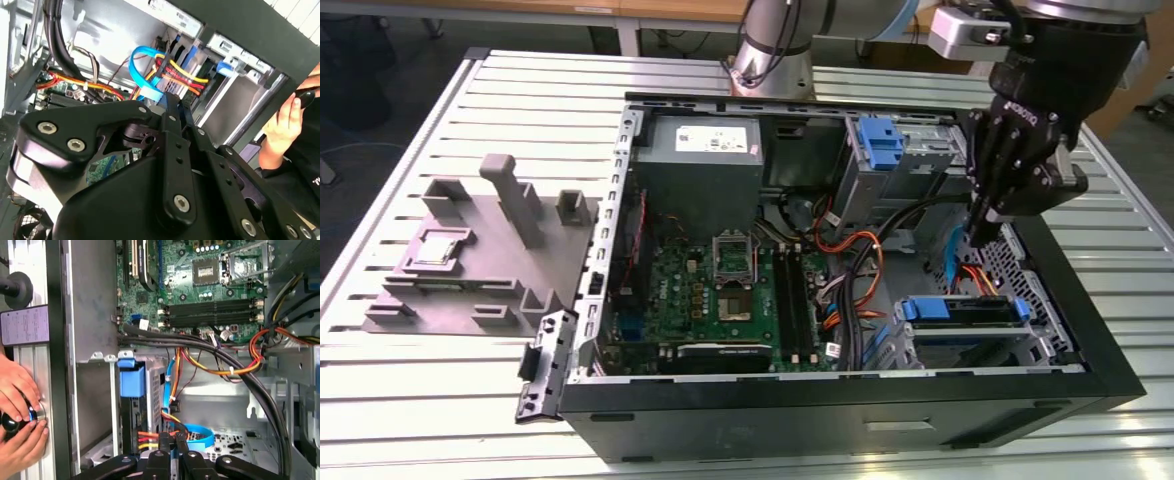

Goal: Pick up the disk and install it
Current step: 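Insert the second disk wire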

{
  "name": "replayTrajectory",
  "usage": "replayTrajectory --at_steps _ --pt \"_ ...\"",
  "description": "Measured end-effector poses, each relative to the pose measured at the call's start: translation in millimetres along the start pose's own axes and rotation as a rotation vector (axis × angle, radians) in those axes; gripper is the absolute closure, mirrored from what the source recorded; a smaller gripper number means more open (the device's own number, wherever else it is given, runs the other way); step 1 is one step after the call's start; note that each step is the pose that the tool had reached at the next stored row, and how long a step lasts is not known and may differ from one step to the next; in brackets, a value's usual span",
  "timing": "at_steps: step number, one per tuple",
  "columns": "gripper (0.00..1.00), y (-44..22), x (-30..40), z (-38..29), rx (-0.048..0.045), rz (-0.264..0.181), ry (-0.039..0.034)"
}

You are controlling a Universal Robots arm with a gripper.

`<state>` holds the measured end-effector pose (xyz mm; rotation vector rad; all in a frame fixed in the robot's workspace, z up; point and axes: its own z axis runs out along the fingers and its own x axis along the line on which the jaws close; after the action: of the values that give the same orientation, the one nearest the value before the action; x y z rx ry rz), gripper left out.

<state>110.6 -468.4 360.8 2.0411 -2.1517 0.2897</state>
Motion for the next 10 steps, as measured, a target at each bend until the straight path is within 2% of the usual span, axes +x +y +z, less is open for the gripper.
replayTrajectory --at_steps 3,5,10 --pt "0.84 5.7 2.1 0.7 0.0029 -0.002 -0.0003" --pt "0.84 6.5 4.0 1.9 0.0064 -0.004 -0.0022" --pt "0.84 6.5 8.5 5.3 0.0154 -0.005 -0.0269"
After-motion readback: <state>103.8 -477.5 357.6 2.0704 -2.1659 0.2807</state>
